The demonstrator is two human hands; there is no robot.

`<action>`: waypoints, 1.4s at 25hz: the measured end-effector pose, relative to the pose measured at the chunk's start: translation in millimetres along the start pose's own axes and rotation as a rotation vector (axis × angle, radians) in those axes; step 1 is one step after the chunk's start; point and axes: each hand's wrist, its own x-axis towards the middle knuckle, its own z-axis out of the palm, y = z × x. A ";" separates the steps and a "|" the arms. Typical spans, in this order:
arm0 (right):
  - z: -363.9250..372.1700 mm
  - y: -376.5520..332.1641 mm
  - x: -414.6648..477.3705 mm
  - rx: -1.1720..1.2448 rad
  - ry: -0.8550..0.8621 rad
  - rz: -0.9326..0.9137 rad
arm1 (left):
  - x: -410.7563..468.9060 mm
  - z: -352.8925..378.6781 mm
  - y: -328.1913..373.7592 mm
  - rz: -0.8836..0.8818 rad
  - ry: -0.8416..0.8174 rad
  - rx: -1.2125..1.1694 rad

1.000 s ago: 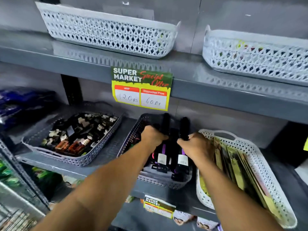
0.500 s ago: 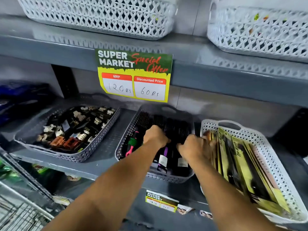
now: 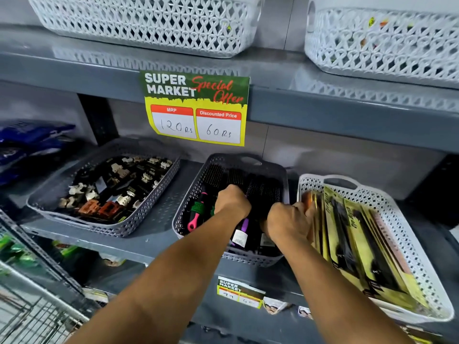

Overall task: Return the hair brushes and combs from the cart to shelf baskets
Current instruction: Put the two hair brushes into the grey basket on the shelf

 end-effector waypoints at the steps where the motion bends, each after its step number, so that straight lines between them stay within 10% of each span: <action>1: -0.8 1.0 -1.9 0.009 0.001 -0.008 | -2.0 -0.1 -0.8 0.000 0.004 -0.001; 8: -11.9 8.0 -11.1 0.083 0.077 -0.054 | -20.4 -4.8 -10.4 0.026 0.050 0.049; 17: -36.6 -36.7 -34.5 0.143 0.294 -0.268 | -51.2 -70.4 -58.2 0.330 0.504 0.432; 29: -14.5 -214.6 -156.3 0.315 0.257 -0.863 | -173.3 -194.9 -275.3 -0.179 0.801 0.456; 35: 32.4 -299.7 -226.6 0.291 -0.046 -1.145 | -220.5 -212.9 -406.8 -0.546 0.755 0.286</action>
